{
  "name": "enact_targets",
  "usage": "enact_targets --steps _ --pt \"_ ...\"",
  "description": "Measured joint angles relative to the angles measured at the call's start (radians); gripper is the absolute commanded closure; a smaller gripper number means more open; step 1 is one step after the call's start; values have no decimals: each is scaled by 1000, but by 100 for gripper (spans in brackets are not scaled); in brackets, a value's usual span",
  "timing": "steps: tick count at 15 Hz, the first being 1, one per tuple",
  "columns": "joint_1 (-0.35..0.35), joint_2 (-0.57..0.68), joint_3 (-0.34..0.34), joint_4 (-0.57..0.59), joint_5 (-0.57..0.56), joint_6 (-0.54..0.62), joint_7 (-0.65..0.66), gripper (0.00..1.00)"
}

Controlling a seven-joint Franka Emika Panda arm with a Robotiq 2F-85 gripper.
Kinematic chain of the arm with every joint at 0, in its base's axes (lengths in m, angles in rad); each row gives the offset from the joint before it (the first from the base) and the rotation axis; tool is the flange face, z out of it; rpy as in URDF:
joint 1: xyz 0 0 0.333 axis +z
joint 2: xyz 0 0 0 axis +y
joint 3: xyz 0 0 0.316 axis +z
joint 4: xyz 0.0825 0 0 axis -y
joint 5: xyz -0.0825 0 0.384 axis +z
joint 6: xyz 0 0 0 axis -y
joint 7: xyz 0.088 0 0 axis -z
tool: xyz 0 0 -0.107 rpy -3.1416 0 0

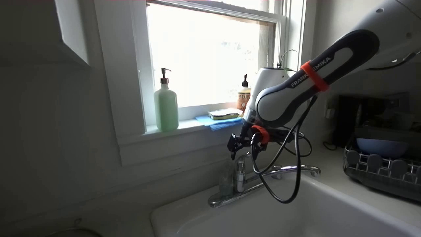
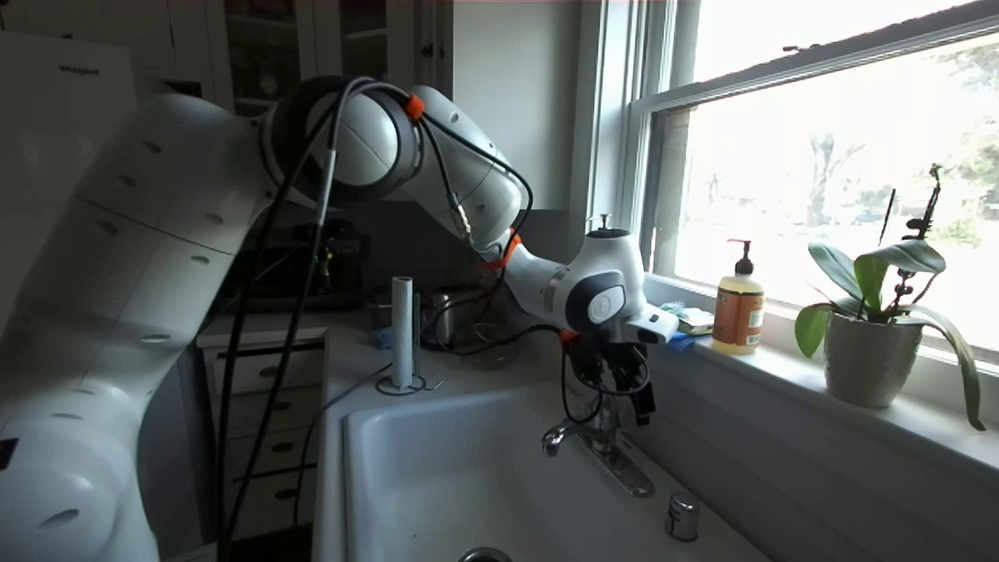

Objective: Move the soap bottle from the sink to the windowsill

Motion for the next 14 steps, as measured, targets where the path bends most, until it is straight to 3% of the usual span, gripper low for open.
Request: enact_targets --steps 8,11,14 --pt "-3 86 3 96 68 6 -9 0" --pt "-5 115 5 120 94 6 -12 16" --pt "-7 137 11 142 121 6 -16 15"
